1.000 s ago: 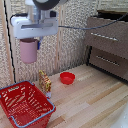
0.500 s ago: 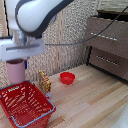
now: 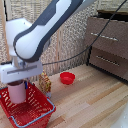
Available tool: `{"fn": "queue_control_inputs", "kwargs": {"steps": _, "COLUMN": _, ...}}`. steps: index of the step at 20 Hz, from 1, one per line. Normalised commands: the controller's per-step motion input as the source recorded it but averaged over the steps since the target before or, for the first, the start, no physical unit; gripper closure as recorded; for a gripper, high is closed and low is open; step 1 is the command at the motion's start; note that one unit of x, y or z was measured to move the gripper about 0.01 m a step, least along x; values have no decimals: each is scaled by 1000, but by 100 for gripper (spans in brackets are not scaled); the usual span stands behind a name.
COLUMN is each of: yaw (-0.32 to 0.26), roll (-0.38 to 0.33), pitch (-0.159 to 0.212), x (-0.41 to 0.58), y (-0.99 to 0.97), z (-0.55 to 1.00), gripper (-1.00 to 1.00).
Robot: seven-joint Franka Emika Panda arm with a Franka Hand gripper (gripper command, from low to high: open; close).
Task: Move your gripper towards the pink mug and hold it gently. Lift the pink mug from the surface. Position it above the basket, lowering it gently until it is placed inside. Release the grip on the pink mug, completing the task.
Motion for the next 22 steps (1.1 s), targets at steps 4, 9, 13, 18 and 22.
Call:
{"fn": "queue_control_inputs", "kwargs": {"steps": 4, "yaw": 41, "roll": -33, "pitch": 0, "x": -85, "y": 84, "z": -493, "gripper": 100}}
{"fn": "queue_control_inputs", "kwargs": {"steps": 9, "yaw": 12, "roll": -6, "pitch": -30, "x": -43, "y": 25, "z": -142, "gripper": -100}}
{"fn": "queue_control_inputs", "kwargs": {"steps": 13, "yaw": 1, "roll": -32, "pitch": -79, "x": -16, "y": 126, "z": 67, "gripper": -100}}
{"fn": "queue_control_inputs", "kwargs": {"steps": 18, "yaw": -14, "roll": -49, "pitch": -105, "x": -45, "y": 169, "z": 365, "gripper": -100}}
{"fn": "queue_control_inputs", "kwargs": {"steps": 22, "yaw": -40, "roll": -7, "pitch": -21, "x": 44, "y": -1, "z": 715, "gripper": -100}}
